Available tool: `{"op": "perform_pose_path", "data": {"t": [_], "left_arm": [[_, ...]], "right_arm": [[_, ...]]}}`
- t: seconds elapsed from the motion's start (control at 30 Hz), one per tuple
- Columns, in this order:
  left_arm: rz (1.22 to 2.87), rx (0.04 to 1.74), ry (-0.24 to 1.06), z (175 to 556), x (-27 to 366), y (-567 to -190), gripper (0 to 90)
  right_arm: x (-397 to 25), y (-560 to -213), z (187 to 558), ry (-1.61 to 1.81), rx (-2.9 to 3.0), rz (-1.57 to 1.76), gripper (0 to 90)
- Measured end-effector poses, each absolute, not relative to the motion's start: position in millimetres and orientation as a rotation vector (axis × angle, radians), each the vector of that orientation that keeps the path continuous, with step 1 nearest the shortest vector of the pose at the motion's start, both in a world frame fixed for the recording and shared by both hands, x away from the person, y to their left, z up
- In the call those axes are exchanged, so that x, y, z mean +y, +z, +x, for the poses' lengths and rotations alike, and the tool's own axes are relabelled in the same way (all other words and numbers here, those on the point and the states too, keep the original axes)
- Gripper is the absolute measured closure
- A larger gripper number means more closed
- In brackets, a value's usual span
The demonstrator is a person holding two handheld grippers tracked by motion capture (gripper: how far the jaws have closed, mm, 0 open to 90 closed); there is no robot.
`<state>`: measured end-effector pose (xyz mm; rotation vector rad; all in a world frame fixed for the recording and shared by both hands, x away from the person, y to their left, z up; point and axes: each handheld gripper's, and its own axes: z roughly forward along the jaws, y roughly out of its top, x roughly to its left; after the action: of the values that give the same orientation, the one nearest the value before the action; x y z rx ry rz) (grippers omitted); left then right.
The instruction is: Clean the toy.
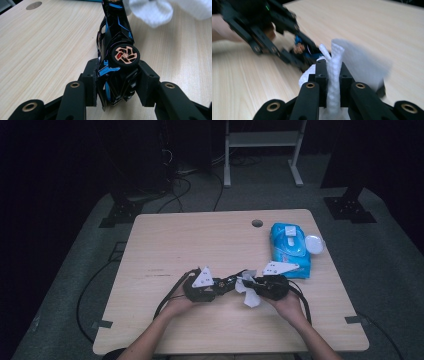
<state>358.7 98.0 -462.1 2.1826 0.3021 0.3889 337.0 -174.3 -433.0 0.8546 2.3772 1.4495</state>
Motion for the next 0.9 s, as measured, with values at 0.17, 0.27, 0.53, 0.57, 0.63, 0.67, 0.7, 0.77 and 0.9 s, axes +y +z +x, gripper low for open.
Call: {"op": "perform_pose_path", "data": {"t": [0.17, 0.27, 0.53, 0.57, 0.63, 0.67, 0.7, 0.77, 0.9], "left_arm": [[2.171, 0.328, 0.352, 361.5, 102.3, -462.7, 57.7], [2.172, 0.326, 0.345, 361.4, 103.7, -462.8, 57.6], [2.174, 0.315, 0.338, 361.8, 106.8, -462.6, 57.5], [2.173, 0.318, 0.336, 361.9, 106.7, -462.6, 57.5], [2.17, 0.321, 0.331, 362.2, 106.8, -462.8, 57.5], [2.17, 0.322, 0.332, 362.2, 106.6, -462.9, 57.5], [2.169, 0.325, 0.332, 362.3, 106.4, -462.9, 57.5], [2.166, 0.325, 0.332, 362.4, 106.4, -463.2, 57.5], [2.169, 0.327, 0.328, 362.5, 106.7, -463.1, 57.4]], "right_arm": [[-147.6, -422.2, 343.4, 1.47, 2.384, 0.786, 81.8], [-129.7, -422.6, 349.9, 1.47, 2.406, 0.77, 81.7], [-107.3, -432.2, 361.9, 1.421, 2.446, 0.728, 81.8], [-112.0, -431.9, 362.6, 1.398, 2.432, 0.733, 81.8], [-118.9, -431.6, 363.8, 1.377, 2.409, 0.765, 81.8], [-121.8, -431.4, 364.7, 1.372, 2.403, 0.78, 81.8], [-122.9, -431.2, 364.7, 1.374, 2.403, 0.787, 81.8], [-119.0, -431.6, 363.2, 1.377, 2.407, 0.774, 81.8], [-101.8, -432.3, 358.5, 1.411, 2.44, 0.734, 81.7]]}}
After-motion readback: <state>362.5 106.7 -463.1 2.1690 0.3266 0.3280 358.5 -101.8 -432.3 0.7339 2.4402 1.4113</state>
